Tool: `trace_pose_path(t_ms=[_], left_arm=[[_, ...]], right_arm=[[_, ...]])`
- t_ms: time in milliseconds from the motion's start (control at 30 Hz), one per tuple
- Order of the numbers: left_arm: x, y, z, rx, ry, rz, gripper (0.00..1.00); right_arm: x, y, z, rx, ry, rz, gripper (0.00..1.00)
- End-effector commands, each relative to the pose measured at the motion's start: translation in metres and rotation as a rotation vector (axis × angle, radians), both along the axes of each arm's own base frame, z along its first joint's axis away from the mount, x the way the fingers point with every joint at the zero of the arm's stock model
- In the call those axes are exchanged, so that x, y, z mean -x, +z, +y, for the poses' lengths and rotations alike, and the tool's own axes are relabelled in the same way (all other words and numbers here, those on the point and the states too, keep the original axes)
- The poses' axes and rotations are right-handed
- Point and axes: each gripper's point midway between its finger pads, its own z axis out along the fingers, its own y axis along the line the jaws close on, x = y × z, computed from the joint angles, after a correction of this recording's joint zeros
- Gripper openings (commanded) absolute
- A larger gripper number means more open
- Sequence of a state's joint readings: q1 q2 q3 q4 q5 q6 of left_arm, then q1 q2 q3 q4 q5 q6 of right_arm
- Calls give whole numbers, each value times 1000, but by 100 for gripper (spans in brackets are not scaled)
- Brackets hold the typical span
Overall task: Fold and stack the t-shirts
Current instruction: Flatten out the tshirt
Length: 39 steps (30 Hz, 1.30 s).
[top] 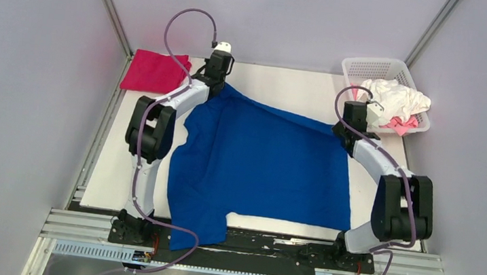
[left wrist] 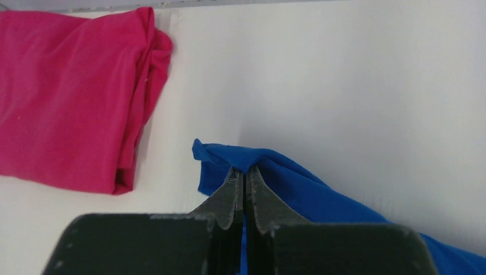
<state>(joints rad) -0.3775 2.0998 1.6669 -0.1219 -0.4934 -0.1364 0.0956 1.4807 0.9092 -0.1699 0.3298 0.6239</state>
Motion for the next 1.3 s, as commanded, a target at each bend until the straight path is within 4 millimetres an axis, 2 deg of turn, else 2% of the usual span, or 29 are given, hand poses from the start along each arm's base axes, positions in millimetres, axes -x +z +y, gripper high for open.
trace_pose_path(t_ms=[0, 233, 300, 333, 367, 400, 433, 567, 600, 633, 667, 733, 767, 800, 833, 867, 900, 1033, 1067, 1100, 1133, 1167, 1267], left_arm=[[-38, 33, -12, 69, -8, -121, 2], [-71, 11, -19, 63, -20, -121, 14], [-81, 7, -24, 74, -33, -115, 29], [-88, 7, -29, 79, -46, -111, 56], [-92, -2, -32, 76, -54, -94, 73], [-97, 13, -36, 89, -64, -108, 93], [-99, 8, -38, 97, -67, -99, 96], [-94, 45, -50, 171, -113, -118, 100], [-89, 39, -51, 181, -119, -93, 100], [-80, 55, -50, 211, -111, -99, 100], [-71, 46, -47, 214, -97, -61, 100], [-44, 45, -39, 248, -56, -6, 100], [-23, 41, -35, 281, -29, 34, 100], [-12, 42, -33, 301, -24, 49, 100], [13, 36, -31, 343, -19, 87, 100], [24, 33, -32, 372, -20, 102, 100], [50, 25, -35, 430, -37, 135, 100], [115, -9, -43, 572, -87, 242, 100], [123, -8, -42, 593, -76, 242, 100], [137, -29, -36, 582, -53, 278, 100], [143, -32, -33, 583, -45, 278, 100], [154, -49, -26, 568, -23, 302, 100], [171, -69, -20, 567, -8, 325, 100]], right_arm=[[-49, 29, -6, -26, -28, -129, 0], [-80, 19, -15, -10, -65, -114, 4], [-86, 19, -16, -7, -65, -104, 8], [-88, 20, -15, -5, -61, -102, 15], [-90, 23, -14, -5, -54, -97, 30], [-91, 27, -13, -6, -43, -101, 44], [-92, 31, -10, -10, -26, -107, 54], [-84, 51, 4, -40, 45, -137, 78], [-80, 54, 11, -49, 70, -141, 84], [-75, 55, 18, -59, 96, -142, 93], [-70, 60, 27, -71, 132, -149, 99], [-56, 58, 44, -91, 187, -129, 100], [-47, 53, 51, -100, 205, -112, 100], [-38, 47, 59, -111, 226, -93, 100], [-28, 39, 66, -125, 243, -74, 100], [-18, 31, 72, -141, 257, -54, 100], [-7, 23, 79, -162, 274, -34, 100], [32, -7, 101, -230, 356, 51, 100], [40, -15, 103, -238, 363, 71, 100], [47, -22, 103, -245, 362, 91, 100], [54, -31, 102, -249, 358, 113, 100], [61, -37, 101, -253, 354, 130, 100], [82, -60, 97, -262, 329, 191, 100]])
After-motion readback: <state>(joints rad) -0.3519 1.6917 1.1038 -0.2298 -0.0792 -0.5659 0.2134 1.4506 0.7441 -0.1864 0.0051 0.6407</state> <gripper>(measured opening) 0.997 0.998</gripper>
